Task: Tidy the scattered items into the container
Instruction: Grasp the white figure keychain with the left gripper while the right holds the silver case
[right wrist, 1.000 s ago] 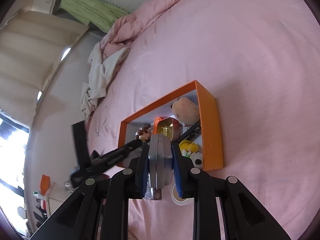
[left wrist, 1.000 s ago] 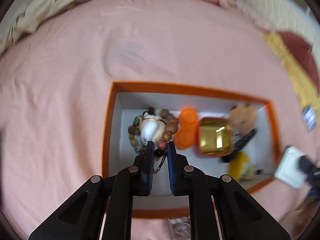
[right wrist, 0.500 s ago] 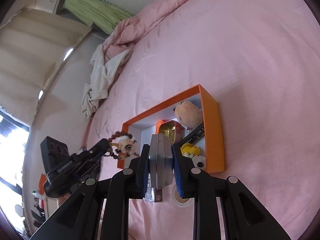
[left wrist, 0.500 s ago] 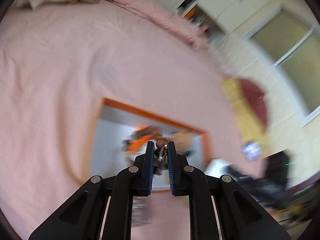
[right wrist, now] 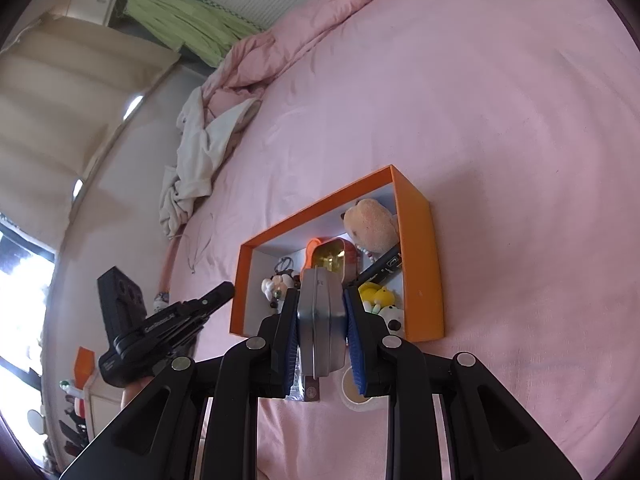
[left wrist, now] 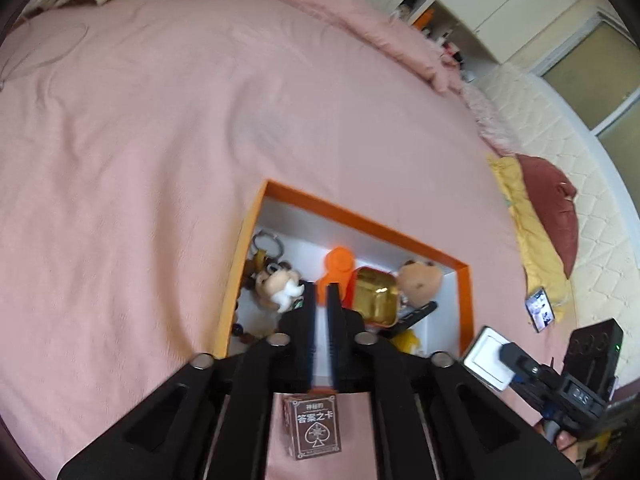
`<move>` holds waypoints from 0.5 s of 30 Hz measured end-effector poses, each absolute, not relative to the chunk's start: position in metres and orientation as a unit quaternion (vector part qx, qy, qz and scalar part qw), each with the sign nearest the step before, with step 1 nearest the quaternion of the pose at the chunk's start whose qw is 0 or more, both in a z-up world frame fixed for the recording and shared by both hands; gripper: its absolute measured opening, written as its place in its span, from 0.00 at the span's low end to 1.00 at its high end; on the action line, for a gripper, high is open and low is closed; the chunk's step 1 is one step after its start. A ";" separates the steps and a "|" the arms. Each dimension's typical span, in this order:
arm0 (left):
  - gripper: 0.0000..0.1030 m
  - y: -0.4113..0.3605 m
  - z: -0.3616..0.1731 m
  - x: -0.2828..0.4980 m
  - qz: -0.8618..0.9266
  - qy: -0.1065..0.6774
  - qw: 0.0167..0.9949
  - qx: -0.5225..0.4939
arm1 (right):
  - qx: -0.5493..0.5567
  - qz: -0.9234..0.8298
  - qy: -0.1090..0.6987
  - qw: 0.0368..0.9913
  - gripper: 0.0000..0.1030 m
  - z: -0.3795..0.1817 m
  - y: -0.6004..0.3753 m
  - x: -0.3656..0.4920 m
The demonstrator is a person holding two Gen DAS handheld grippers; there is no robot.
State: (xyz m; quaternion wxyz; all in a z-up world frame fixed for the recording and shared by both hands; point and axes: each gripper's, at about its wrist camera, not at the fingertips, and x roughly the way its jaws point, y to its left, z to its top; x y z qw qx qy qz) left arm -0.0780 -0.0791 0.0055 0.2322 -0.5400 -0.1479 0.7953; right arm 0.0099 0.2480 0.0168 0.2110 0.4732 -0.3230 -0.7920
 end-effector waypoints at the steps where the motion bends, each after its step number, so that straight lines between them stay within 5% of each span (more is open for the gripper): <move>1: 0.28 -0.077 0.000 -0.082 0.791 -0.143 0.222 -0.552 | 0.474 -0.791 -0.324 0.212 0.22 0.017 0.248 0.010; 10: 0.30 -0.047 -0.023 -0.074 0.810 0.006 0.172 -0.560 | 0.473 -0.787 -0.335 0.213 0.22 0.015 0.251 0.009; 15: 0.40 -0.029 -0.031 -0.066 0.811 0.110 0.184 -0.544 | 0.473 -0.786 -0.334 0.216 0.22 0.014 0.249 0.010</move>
